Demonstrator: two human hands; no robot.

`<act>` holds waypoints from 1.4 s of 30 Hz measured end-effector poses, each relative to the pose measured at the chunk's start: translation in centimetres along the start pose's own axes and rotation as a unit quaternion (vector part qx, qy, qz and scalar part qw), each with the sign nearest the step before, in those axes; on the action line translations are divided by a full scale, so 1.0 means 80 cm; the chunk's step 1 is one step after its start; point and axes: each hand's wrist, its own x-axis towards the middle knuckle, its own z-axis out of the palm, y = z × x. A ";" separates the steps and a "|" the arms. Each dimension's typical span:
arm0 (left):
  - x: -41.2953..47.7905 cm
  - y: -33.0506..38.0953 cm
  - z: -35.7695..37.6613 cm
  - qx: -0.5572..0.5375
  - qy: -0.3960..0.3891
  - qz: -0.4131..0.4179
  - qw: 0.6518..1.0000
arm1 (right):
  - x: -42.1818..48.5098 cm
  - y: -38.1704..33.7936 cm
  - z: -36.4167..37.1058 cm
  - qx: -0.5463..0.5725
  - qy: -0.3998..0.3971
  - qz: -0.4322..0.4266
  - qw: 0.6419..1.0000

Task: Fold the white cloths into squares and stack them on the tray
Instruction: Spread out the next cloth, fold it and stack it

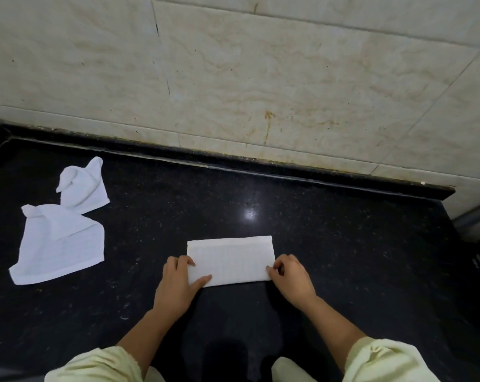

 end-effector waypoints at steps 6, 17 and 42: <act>-0.005 -0.012 -0.011 -0.118 -0.024 -0.022 0.992 | -0.002 -0.004 -0.001 0.062 0.023 0.079 0.995; -0.007 -0.015 -0.008 -0.200 -0.005 -0.034 0.979 | 0.015 -0.043 -0.003 0.155 -0.032 0.217 0.963; -0.001 -0.026 -0.012 -0.257 0.005 -0.036 0.966 | 0.004 -0.167 0.032 0.362 -0.098 0.110 0.921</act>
